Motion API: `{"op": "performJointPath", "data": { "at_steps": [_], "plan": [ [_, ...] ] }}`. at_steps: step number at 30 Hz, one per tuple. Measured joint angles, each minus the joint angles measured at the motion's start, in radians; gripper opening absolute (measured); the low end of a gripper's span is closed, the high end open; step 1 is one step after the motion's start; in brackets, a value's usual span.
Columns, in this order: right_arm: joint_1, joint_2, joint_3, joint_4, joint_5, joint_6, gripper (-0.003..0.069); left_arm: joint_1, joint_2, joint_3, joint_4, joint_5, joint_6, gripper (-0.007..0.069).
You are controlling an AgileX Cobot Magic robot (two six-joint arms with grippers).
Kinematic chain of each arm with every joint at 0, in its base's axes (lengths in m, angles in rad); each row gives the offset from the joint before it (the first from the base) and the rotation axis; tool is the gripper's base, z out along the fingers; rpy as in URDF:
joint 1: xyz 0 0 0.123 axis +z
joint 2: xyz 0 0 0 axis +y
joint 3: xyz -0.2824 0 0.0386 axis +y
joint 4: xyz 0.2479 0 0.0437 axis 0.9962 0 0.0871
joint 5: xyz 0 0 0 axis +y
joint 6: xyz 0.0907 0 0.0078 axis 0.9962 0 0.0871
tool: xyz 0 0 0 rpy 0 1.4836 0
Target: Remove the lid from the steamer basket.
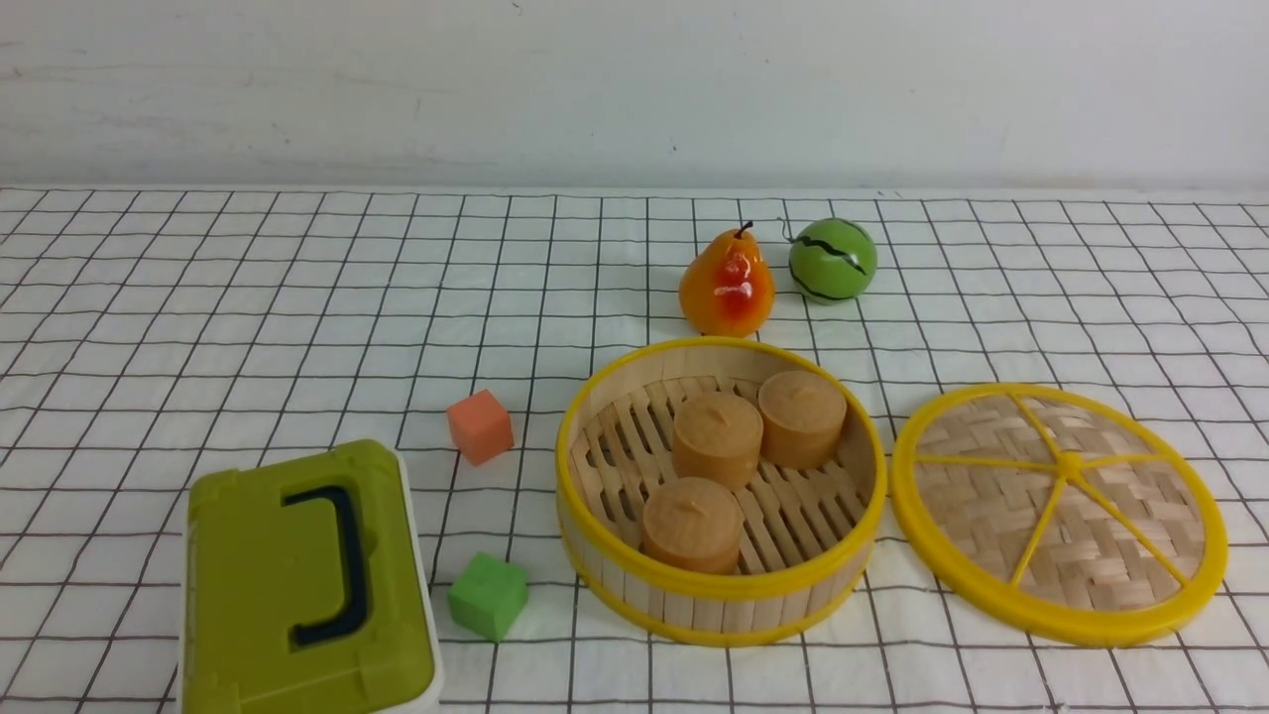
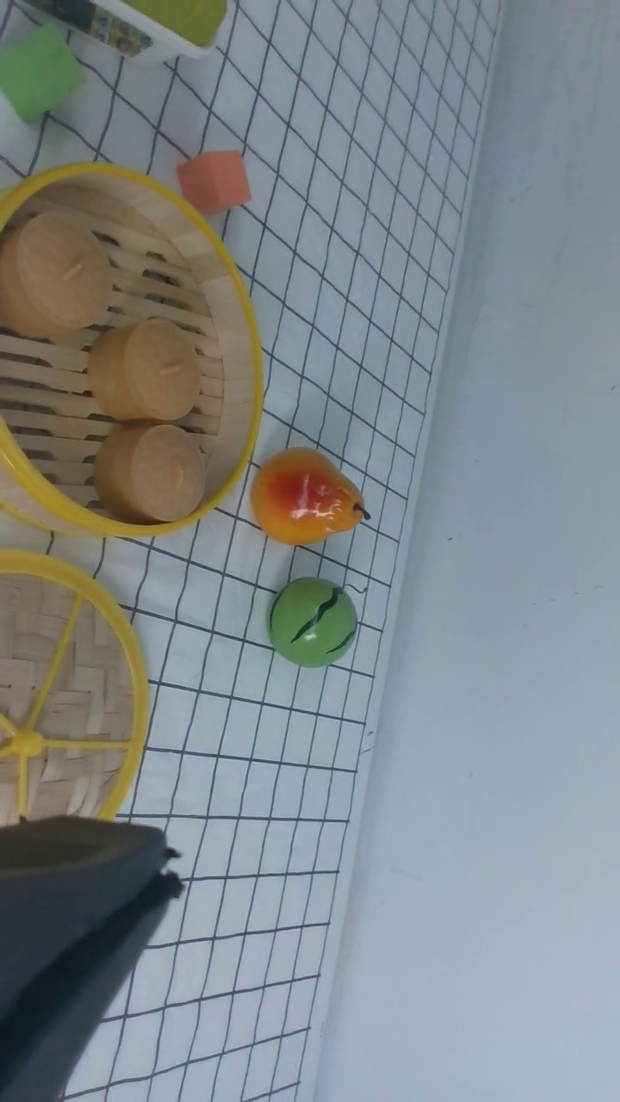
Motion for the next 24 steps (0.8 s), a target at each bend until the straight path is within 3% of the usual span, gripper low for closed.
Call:
{"op": "performJointPath", "data": {
  "at_steps": [14, 20, 24],
  "plan": [
    [0.0, -0.024, 0.013, -0.002, 0.041, 0.0, -0.0013, 0.0, 0.0, 0.0, 0.0, 0.0, 0.0, 0.0239],
    [0.0, -0.029, 0.028, -0.015, -0.043, 0.0, -0.001, 0.0, 0.0, 0.0, 0.0, 0.0, 0.0, 0.0239],
    [0.0, -0.094, 0.146, -0.059, -0.207, 0.006, -0.0007, 0.0, 0.0, 0.0, 0.0, 0.0, 0.0, 0.0239]
  ]
}}
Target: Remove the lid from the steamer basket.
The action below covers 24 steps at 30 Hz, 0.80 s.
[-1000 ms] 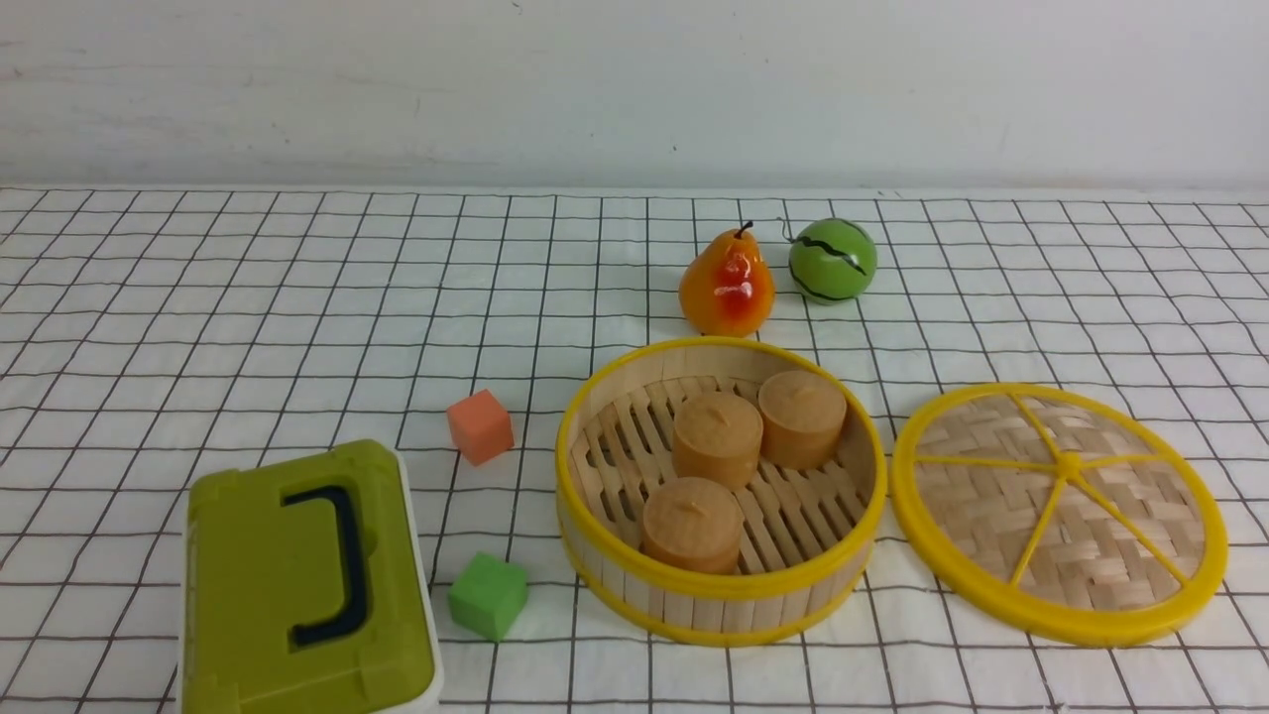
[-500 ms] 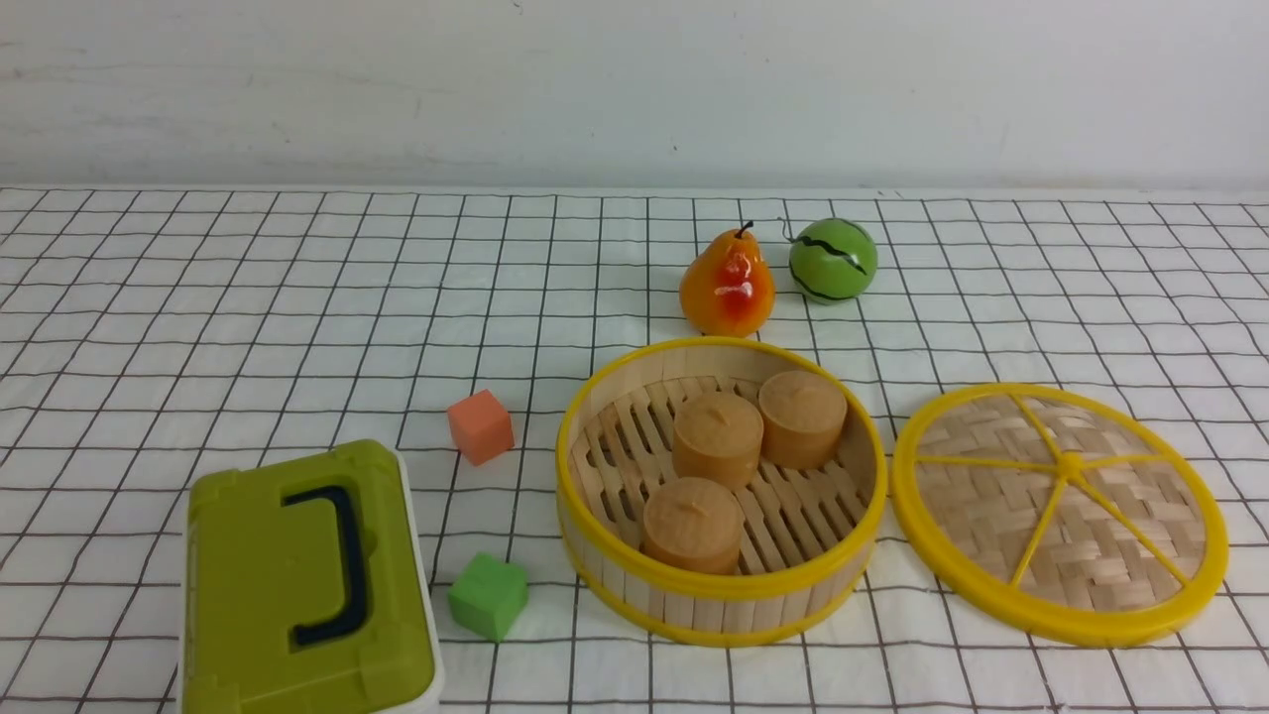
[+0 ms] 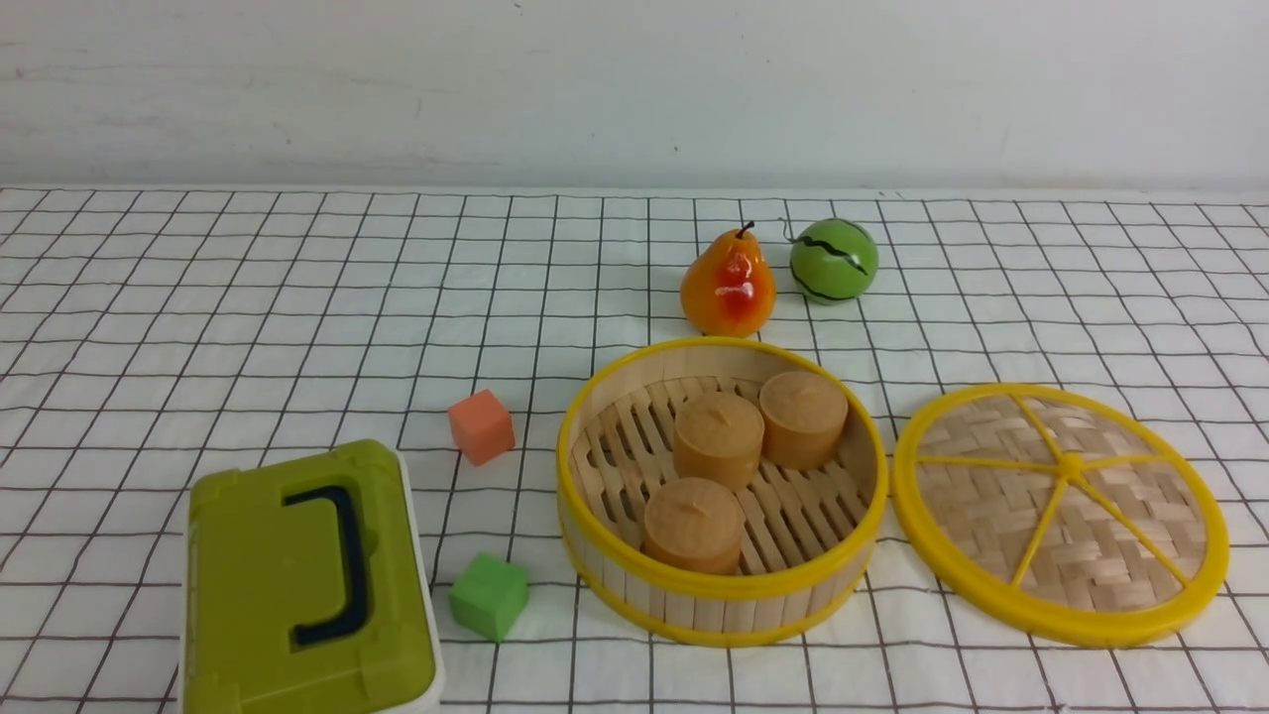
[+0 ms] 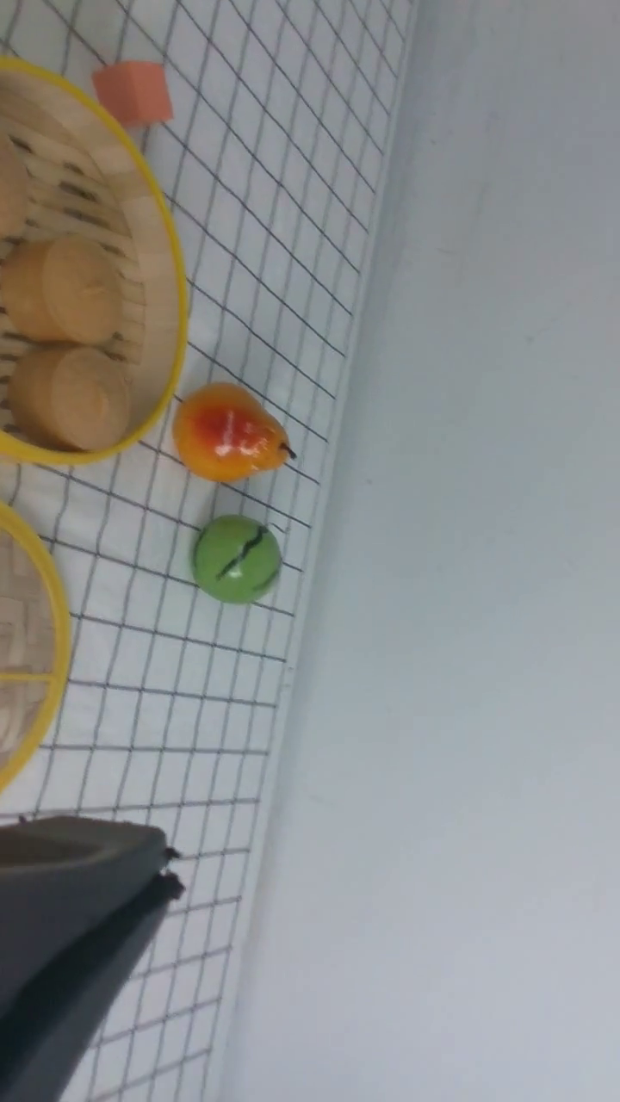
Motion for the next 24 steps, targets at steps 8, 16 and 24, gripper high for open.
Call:
{"op": "performJointPath", "data": {
  "at_steps": [8, 16, 24],
  "plan": [
    [0.0, -0.219, 0.388, -0.164, -0.204, 0.161, -0.0006, 0.0, 0.0, 0.0, 0.0, 0.0, 0.0, 0.0239],
    [0.0, -0.368, 0.638, -0.241, -0.208, 0.284, -0.0005, 0.0, 0.0, 0.0, 0.0, 0.0, 0.0, 0.0239],
    [0.0, -0.512, 0.79, -0.251, -0.196, 0.325, -0.0005, 0.0, 0.0, 0.0, 0.0, 0.0, 0.0, 0.0239]
  ]
}}
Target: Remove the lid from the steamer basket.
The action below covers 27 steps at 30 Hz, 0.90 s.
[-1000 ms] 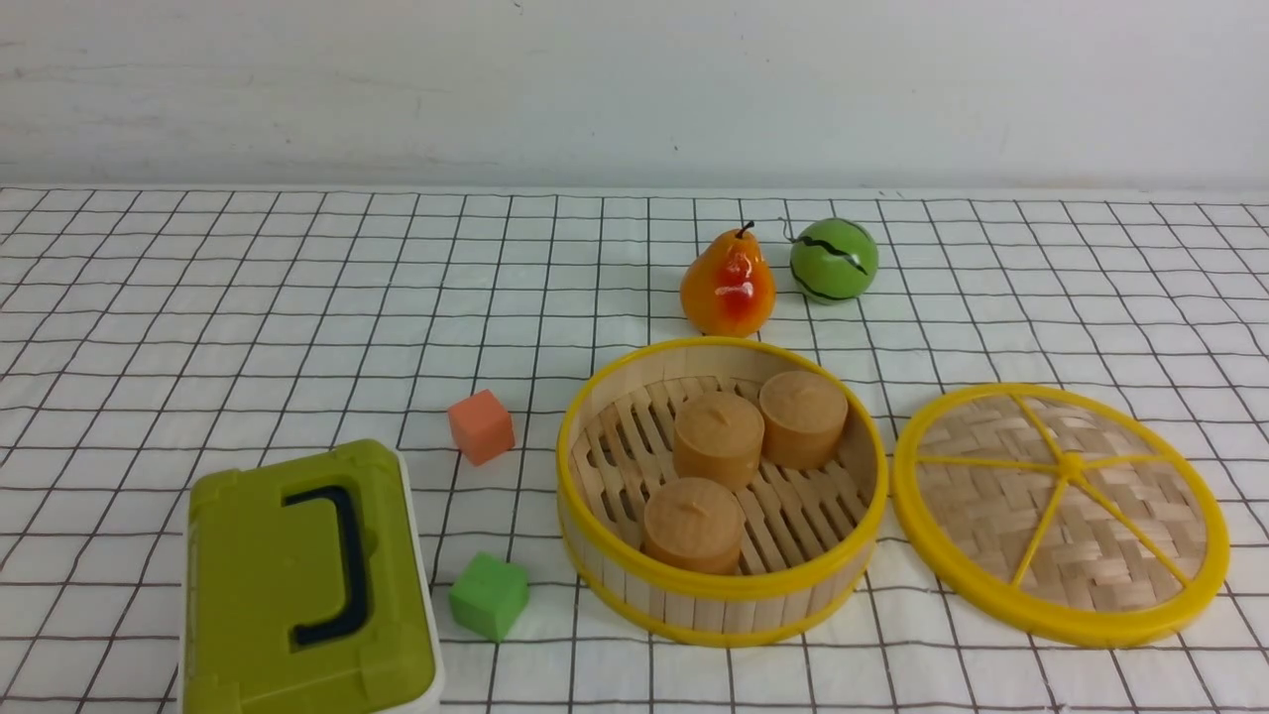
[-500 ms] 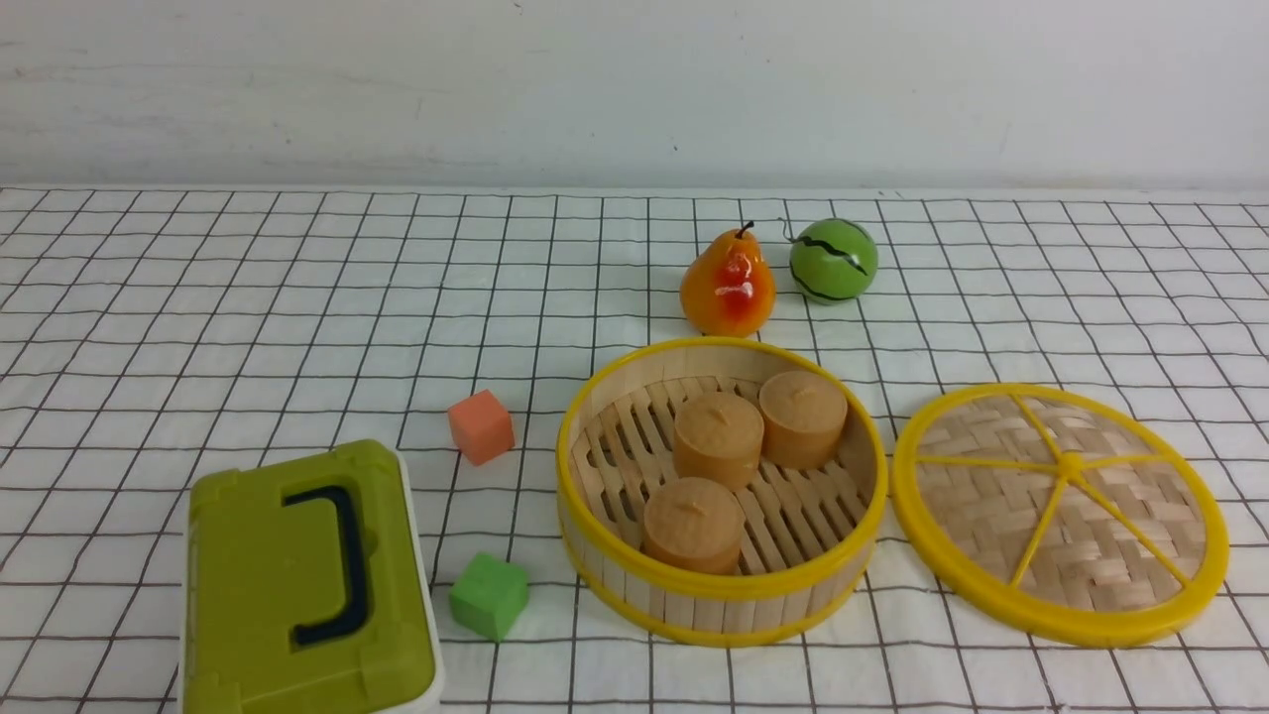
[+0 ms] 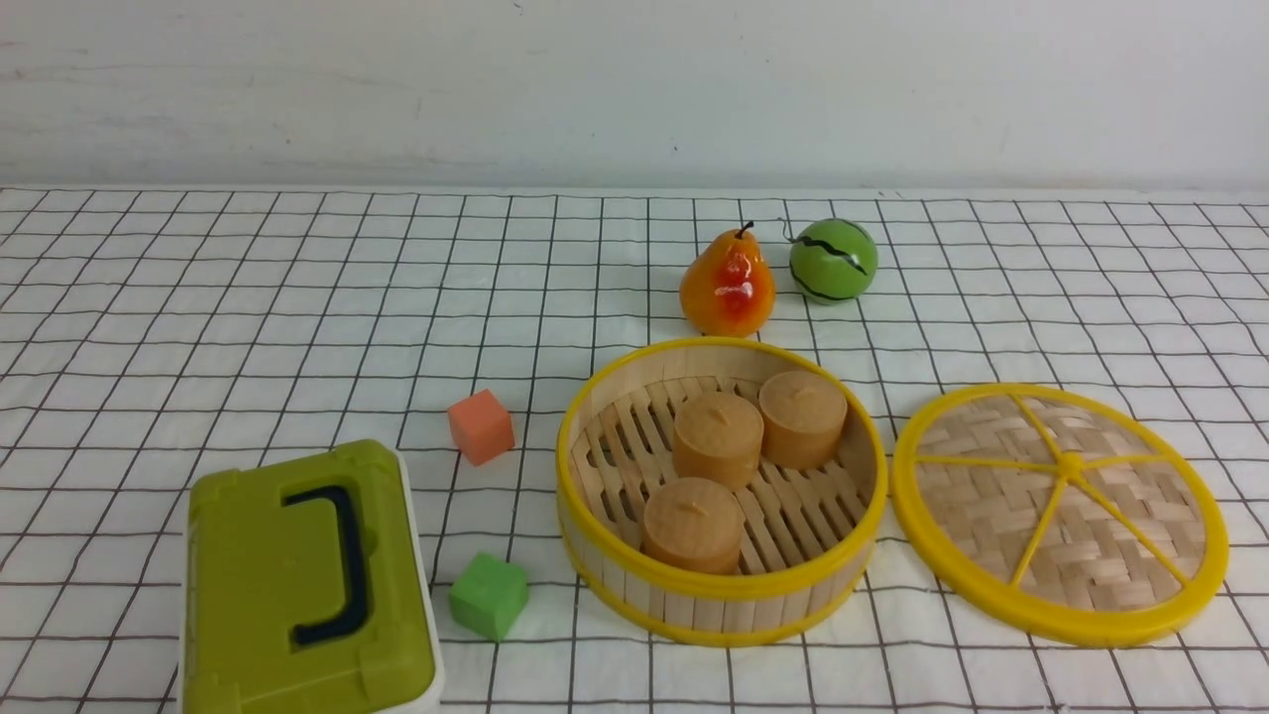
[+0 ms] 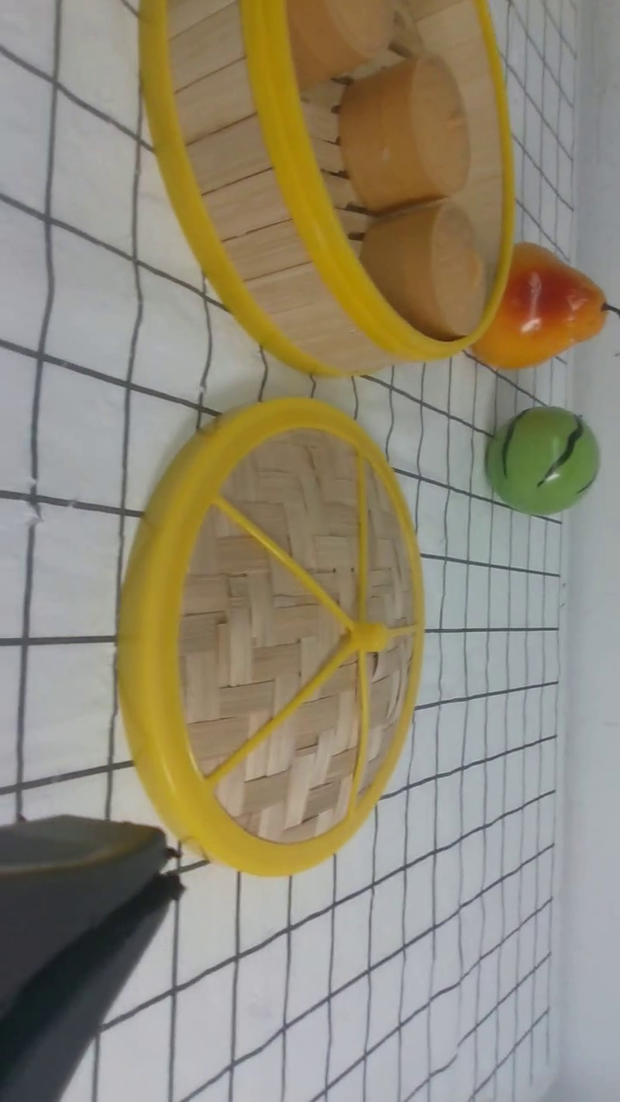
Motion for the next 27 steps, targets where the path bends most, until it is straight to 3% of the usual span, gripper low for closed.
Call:
{"op": "performJointPath", "data": {
  "at_steps": [14, 27],
  "plan": [
    [-0.006, -0.003, -0.003, 0.0, 0.114, 0.002, -0.0004, 0.0, 0.0, 0.0, 0.0, 0.0, 0.0, 0.0239],
    [-0.006, -0.003, -0.005, 0.0, 0.122, 0.002, -0.0001, 0.0, 0.0, 0.0, 0.0, 0.0, 0.0, 0.0239]
  ]
}}
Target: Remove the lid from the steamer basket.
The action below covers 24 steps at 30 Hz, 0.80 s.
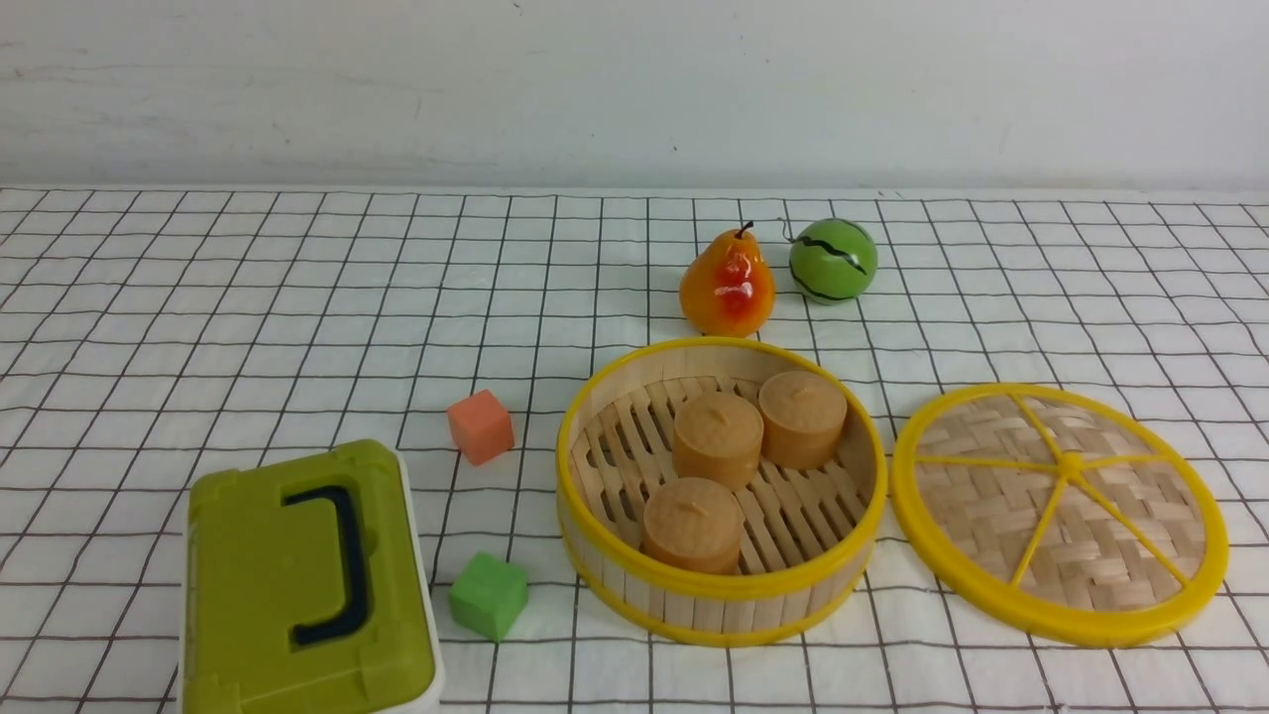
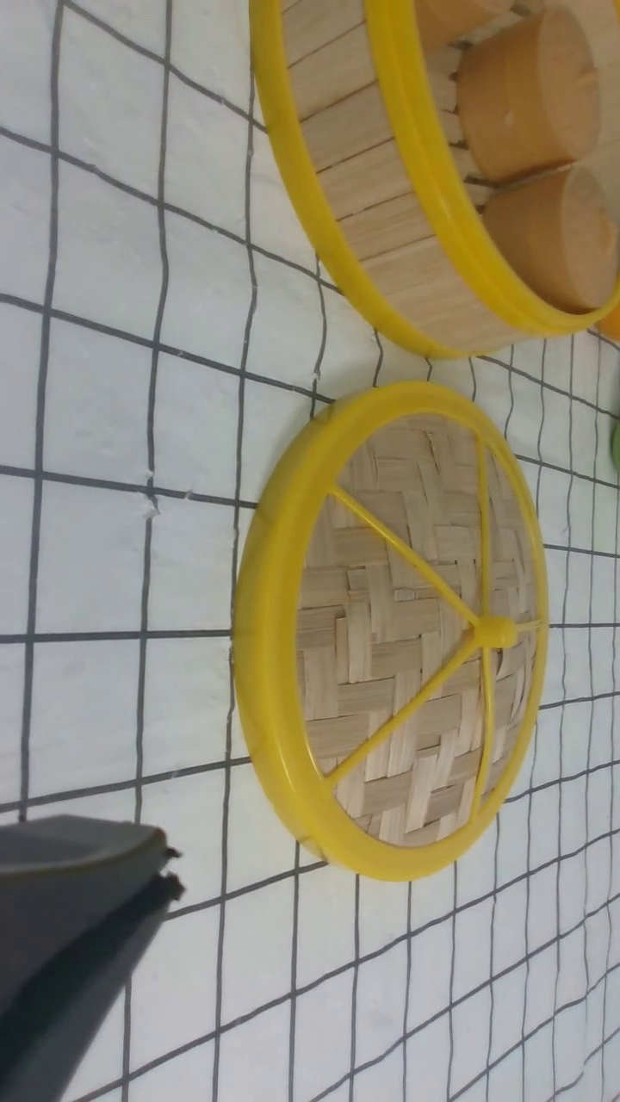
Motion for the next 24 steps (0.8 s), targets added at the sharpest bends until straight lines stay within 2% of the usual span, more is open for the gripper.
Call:
{"op": "performJointPath", "data": {
  "at_steps": [24],
  "plan": [
    [0.0, 0.0, 0.0, 0.0, 0.0, -0.003, 0.0009, 0.0, 0.0, 0.0, 0.0, 0.0, 0.0, 0.0239]
  ]
}}
